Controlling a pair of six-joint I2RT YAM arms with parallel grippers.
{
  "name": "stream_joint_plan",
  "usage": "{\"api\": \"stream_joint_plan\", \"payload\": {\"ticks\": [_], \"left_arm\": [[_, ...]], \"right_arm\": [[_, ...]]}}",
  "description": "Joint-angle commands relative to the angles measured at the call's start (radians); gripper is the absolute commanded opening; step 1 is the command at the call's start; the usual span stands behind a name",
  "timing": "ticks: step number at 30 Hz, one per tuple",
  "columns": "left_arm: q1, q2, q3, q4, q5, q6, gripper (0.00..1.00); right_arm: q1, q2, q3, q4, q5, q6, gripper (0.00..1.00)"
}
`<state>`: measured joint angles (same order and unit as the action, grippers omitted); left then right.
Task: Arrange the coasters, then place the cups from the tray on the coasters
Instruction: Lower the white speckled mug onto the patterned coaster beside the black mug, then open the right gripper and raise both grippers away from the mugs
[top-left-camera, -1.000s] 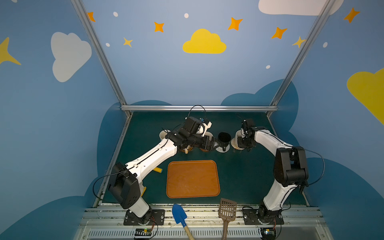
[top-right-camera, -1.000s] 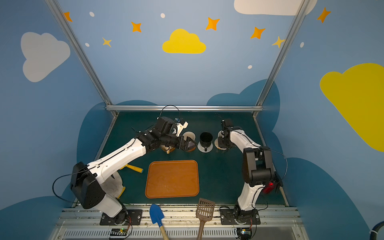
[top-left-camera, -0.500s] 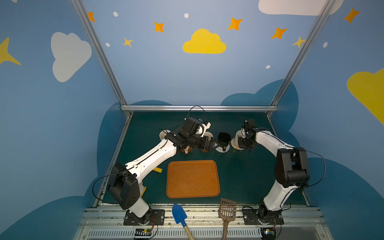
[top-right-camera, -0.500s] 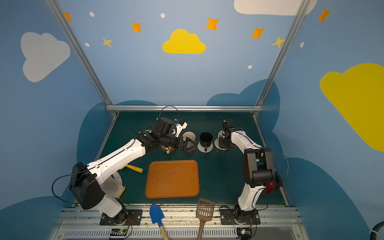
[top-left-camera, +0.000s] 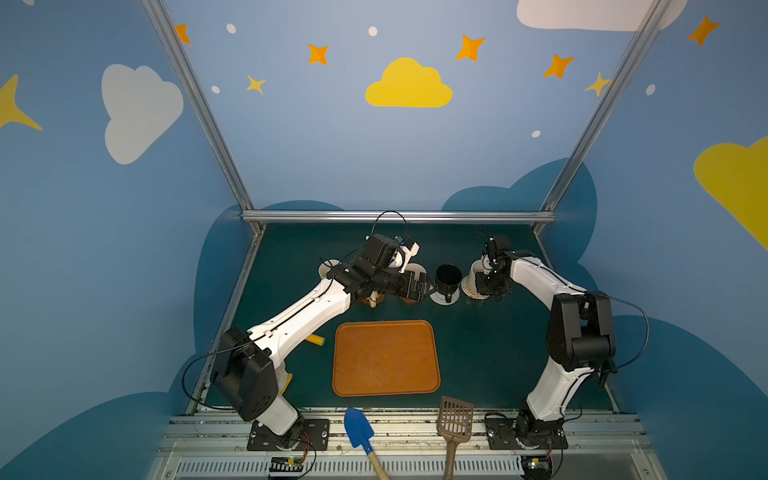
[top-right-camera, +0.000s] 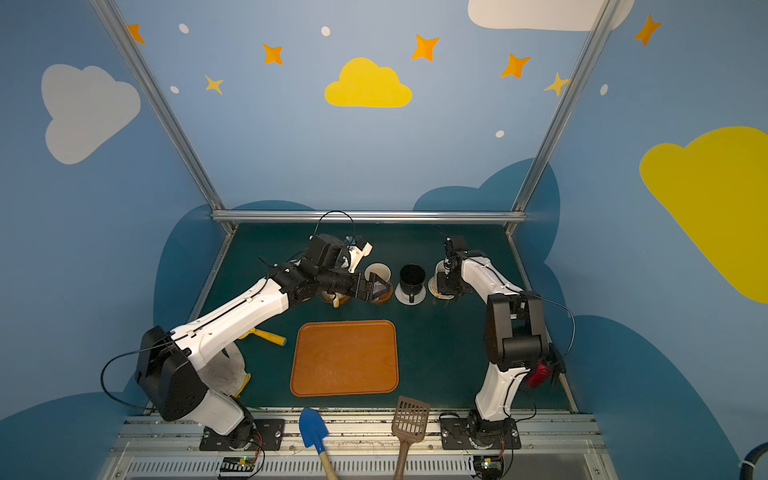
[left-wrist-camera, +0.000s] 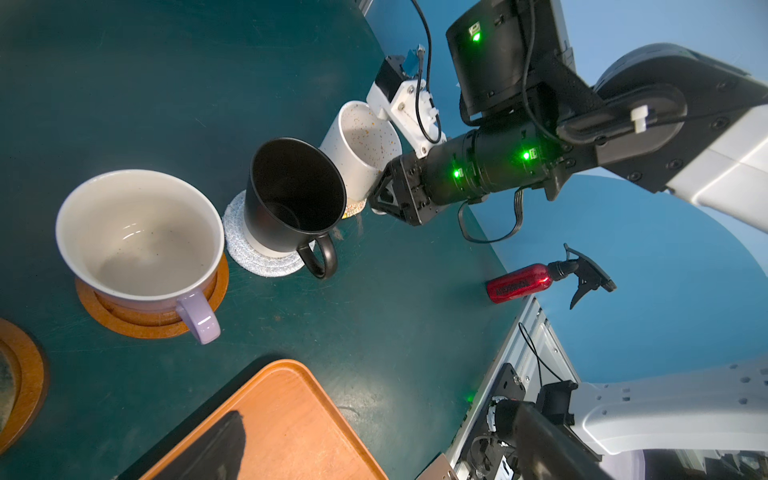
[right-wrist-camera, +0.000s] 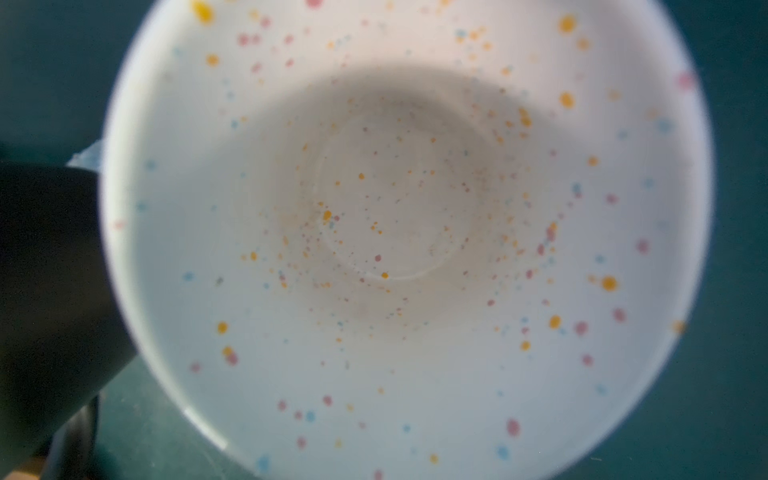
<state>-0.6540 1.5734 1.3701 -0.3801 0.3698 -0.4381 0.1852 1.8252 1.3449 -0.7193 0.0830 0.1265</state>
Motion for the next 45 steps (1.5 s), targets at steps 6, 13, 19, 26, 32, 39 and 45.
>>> {"api": "stream_joint_plan", "payload": {"ticks": [6,13,19,26,32,39,45], "left_arm": [[0.011,-0.034,-0.012,0.017,0.006,-0.007,1.0],[0.032,-0.07,-0.017,-0.01,-0.035,-0.001,1.0],[0.192,-0.199,-0.083,-0.037,-0.063,0.015,1.0],[0.431,-0.326,-0.147,-0.09,-0.092,0.049,1.0],[0.525,-0.464,-0.315,-0.013,-0.417,0.17,1.0],[0.589,-0.575,-0.523,0.143,-0.553,0.348,1.0],[0.588,-0.644,-0.679,0.321,-0.574,0.467,1.0]], "right_arm": [[0.004,-0.035,0.058,-0.059,0.025,0.02,0.53],[0.003,-0.099,0.078,-0.079,0.02,0.037,0.69],[0.005,-0.276,0.027,-0.039,0.036,0.06,0.79],[-0.017,-0.461,-0.016,0.028,0.077,0.06,0.81],[-0.116,-0.61,-0.125,0.136,0.062,0.117,0.82],[-0.226,-0.783,-0.349,0.325,0.039,0.121,0.97],[-0.237,-0.846,-0.562,0.573,0.034,0.081,0.96]]}}
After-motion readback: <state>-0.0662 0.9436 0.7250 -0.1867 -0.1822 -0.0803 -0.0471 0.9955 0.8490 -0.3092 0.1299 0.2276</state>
